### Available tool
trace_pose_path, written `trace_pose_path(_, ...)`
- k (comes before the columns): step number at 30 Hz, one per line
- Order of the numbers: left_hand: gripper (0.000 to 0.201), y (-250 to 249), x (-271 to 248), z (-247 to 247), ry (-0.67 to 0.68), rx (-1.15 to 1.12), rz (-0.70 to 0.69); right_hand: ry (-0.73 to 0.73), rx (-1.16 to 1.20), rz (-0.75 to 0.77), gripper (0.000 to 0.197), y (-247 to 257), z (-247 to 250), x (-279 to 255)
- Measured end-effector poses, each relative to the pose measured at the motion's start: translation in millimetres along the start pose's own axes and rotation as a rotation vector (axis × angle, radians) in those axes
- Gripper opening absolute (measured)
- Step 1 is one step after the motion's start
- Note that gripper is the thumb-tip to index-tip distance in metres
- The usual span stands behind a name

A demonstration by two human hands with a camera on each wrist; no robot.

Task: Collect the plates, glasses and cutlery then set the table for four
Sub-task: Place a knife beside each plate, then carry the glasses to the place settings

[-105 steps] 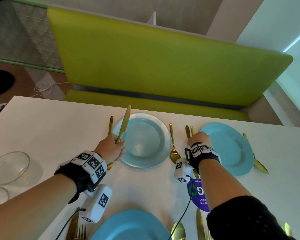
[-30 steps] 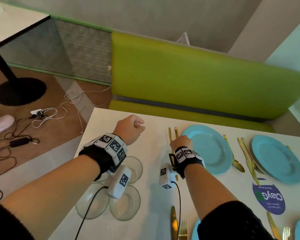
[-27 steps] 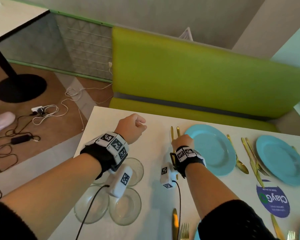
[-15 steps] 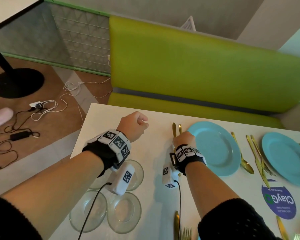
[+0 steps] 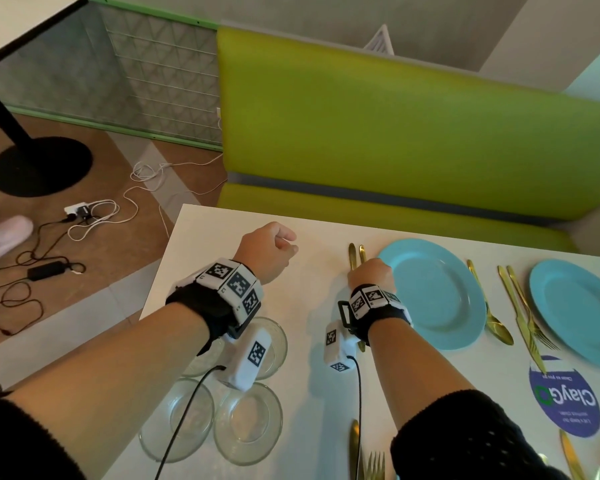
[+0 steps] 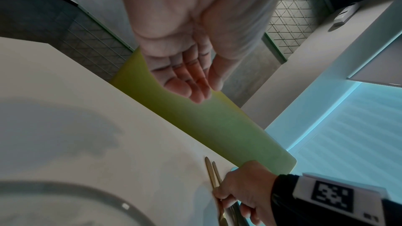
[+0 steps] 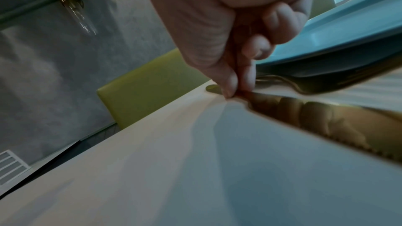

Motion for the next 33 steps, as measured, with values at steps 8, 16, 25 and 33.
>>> trace_pose_path(8, 0.017, 8.7, -5.0, 3.0, -0.016, -0.013, 0.038, 0.000, -0.018, 0.004, 0.018, -1.8, 1.4, -0.7)
trace_pose_path(16, 0.017, 9.6, -18.7, 7.8, -0.033, -0.025, 0.027, -0.027, -0.027, 0.041, 0.021, -4.0, 12.0, -5.4)
trace_pose_path(25, 0.008, 2.8, -61.8, 8.6, -0.028, -0.097, -0.049, -0.012, -0.031, 0.162, 0.041, -2.3, 53.1, -45.5)
trace_pose_path(33, 0.010, 5.4, -150.0, 6.5, 0.040, -0.095, -0.136, 0.185, -0.104, 0.232, 0.033, -56.0, 57.4, -139.3)
Point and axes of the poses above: each hand's wrist, its own x-axis towards the middle knuckle, its own z-axis out of the back of the hand, y = z × x, the point moved 3 cm from there along x, towards the middle knuckle, and after that the axes turned 9 degrees about x, right-handed, at the moved point
